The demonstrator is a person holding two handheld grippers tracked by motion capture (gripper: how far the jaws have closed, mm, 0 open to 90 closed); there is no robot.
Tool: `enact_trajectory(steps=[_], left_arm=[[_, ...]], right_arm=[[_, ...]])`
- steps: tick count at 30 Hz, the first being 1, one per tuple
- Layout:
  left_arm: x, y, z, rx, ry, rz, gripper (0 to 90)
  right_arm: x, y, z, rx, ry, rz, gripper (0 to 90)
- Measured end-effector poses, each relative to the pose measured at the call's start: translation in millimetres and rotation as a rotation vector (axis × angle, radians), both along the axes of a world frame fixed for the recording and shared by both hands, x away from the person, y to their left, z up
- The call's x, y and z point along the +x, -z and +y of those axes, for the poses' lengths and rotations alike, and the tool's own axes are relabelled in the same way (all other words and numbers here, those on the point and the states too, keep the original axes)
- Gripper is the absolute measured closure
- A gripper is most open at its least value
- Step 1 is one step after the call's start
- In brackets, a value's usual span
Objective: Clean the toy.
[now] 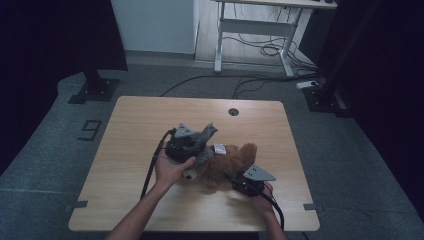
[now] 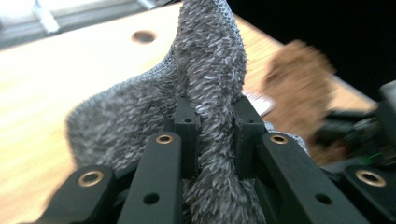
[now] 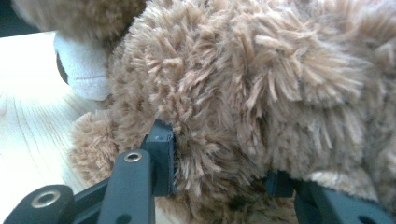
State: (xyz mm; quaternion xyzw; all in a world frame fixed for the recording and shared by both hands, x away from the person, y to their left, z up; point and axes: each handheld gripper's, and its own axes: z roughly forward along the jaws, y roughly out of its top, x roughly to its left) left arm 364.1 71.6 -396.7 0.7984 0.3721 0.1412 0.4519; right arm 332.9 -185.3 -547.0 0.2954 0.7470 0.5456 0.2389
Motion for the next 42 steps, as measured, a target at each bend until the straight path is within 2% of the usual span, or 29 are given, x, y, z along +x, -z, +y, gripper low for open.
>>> enact_trajectory(steps=[3,7,8,11,12,13,14,17,20,25,29,30,31,34,35,37,38,39,40,41,42], left_arm=[[-0.9,-9.2,-29.8,0.004,0.057,-0.013,75.5],[7.3,-6.7,-68.0,0.008,0.107,0.022,75.3],[12.3,-0.5,-80.1,0.014,0.117,0.046,75.3],[19.5,15.2,-96.6,0.020,0.132,0.101,75.1],[22.0,27.9,-105.2,0.063,0.137,0.120,74.9],[22.0,27.9,-105.2,0.063,0.137,0.120,75.0],[22.4,35.4,-107.4,0.079,0.133,0.115,75.0],[22.3,38.2,-101.9,0.045,0.121,0.133,75.5],[19.8,36.9,-94.8,0.061,0.117,0.130,75.8],[15.1,38.4,-80.8,0.042,0.111,0.129,75.9],[11.3,38.3,-64.6,0.056,0.089,0.109,76.0],[9.4,38.7,-53.3,0.068,0.071,0.096,76.0],[9.4,38.7,-53.3,0.068,0.071,0.096,76.0],[7.6,40.7,-32.2,0.096,0.025,0.082,76.0],[7.5,42.3,-21.6,0.094,0.012,0.084,76.0],[7.2,43.2,-7.2,0.058,0.002,0.104,76.1],[4.5,39.5,4.4,0.060,-0.016,0.094,76.1],[4.5,39.5,4.4,0.060,-0.016,0.094,76.0],[3.1,36.3,9.9,0.076,-0.029,0.083,76.0],[2.8,31.5,23.1,0.104,-0.062,0.070,76.0],[2.8,31.5,23.1,0.104,-0.062,0.070,75.9]], right_arm=[[-0.6,0.1,-0.3,0.000,0.000,0.003,54.7],[-1.1,0.6,-0.6,0.005,0.001,0.003,54.5],[-1.1,0.6,-0.6,0.006,0.001,0.004,54.5],[-0.9,0.8,-0.4,0.007,0.003,0.002,54.5],[-0.8,0.8,-0.5,0.007,0.003,0.001,54.5],[-0.8,0.8,-0.5,0.007,0.003,0.001,54.5],[-1.1,0.7,-0.5,0.004,0.003,0.005,54.5],[-0.9,0.9,-0.6,-0.004,0.003,0.011,54.6],[-0.6,0.9,-0.6,-0.002,-0.001,0.012,54.6],[-0.9,1.0,0.1,-0.006,0.001,0.003,54.6],[-0.5,1.0,-0.1,-0.003,0.004,0.006,54.6],[-0.3,0.9,-0.3,-0.002,0.007,0.010,54.6],[-0.1,1.0,-0.2,0.000,0.008,0.009,54.6],[0.0,1.0,-0.3,0.000,0.010,0.008,54.6],[0.0,1.0,-0.3,0.001,0.010,0.008,54.6],[-0.1,1.0,0.0,-0.004,0.002,0.001,54.6],[-0.5,0.9,0.5,-0.009,-0.003,-0.002,54.6],[-0.5,0.9,0.5,-0.009,-0.003,-0.002,54.6],[-0.6,0.9,0.3,-0.008,-0.002,0.001,54.6],[-0.4,0.9,-0.1,-0.004,0.000,0.004,54.6],[-0.4,0.9,-0.3,-0.002,0.001,0.006,54.6]])
